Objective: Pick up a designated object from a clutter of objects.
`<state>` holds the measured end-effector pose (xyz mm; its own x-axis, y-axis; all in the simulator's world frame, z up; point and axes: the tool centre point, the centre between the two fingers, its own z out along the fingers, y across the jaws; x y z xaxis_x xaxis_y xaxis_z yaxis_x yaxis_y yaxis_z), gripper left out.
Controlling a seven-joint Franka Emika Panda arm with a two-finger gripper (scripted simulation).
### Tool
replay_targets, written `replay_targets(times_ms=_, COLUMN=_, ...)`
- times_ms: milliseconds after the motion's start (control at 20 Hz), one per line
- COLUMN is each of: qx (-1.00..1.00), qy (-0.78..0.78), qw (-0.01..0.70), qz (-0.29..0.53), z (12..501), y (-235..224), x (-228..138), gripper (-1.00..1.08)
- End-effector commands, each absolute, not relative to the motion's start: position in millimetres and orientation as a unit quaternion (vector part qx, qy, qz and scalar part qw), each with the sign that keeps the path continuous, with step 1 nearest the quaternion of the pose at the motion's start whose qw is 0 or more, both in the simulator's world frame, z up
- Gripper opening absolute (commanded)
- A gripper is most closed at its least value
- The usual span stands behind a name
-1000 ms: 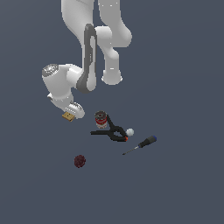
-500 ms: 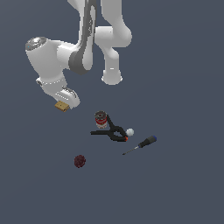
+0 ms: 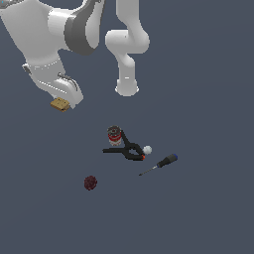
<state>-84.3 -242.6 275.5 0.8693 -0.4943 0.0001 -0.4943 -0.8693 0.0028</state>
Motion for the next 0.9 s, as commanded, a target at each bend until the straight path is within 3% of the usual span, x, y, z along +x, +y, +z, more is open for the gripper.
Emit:
replay_targets(times_ms=0, qx=0.967, qy=-0.256, qw=0.001, qz=0.0, z=299, y=-243, x=-82, gripper=-1.0)
replay_targets(times_ms=400, qx=0.967, qy=-0.254, qw=0.0, qz=0.0, z=348, y=-243, x=-75, gripper=-1.0)
replay_targets(times_ms=850, qx=0.967, qy=-0.254, qw=0.0, qz=0.0, z=366, y=-244, x=-71, gripper=-1.0)
